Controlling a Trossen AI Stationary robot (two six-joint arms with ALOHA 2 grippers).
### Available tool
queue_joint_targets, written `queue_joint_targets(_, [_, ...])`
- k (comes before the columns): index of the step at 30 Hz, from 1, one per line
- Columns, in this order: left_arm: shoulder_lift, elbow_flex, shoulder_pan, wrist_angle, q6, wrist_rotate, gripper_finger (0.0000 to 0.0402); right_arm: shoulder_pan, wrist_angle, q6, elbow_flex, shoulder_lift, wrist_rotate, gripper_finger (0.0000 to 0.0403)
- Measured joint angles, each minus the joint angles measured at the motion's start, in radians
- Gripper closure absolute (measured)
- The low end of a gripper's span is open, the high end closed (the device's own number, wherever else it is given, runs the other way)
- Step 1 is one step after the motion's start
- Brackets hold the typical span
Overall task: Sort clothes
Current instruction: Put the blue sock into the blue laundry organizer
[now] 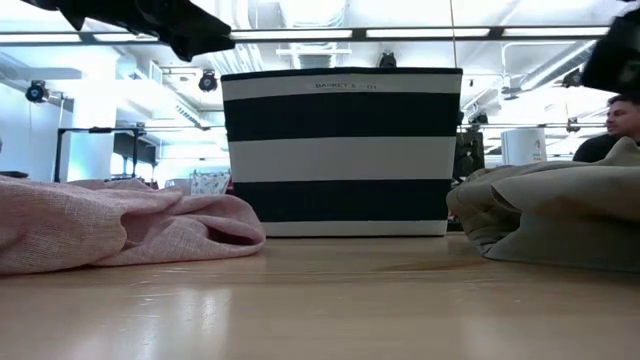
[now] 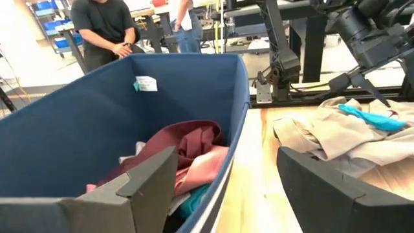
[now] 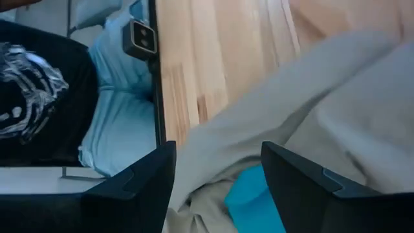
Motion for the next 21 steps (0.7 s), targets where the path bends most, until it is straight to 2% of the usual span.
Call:
queue_joint_targets(6, [0.009,-0.008,-0.003,0.0,-0.004,0.0,0.015,0.044,0.003,0.073,0.0,0.098,-0.005,0.02])
queue_joint_targets(14, [0.007,-0.008,-0.004,0.009,-0.004,0.0,0.0148,0.045,0.008,0.056,0.001,0.262,-0.079,0.0198])
queue_joint_targets(21, [0.007,-0.008,-0.004,0.009,-0.008,0.001,0.0155,0.045,-0.008,0.081,0.045,0.292,-0.101,0.0198])
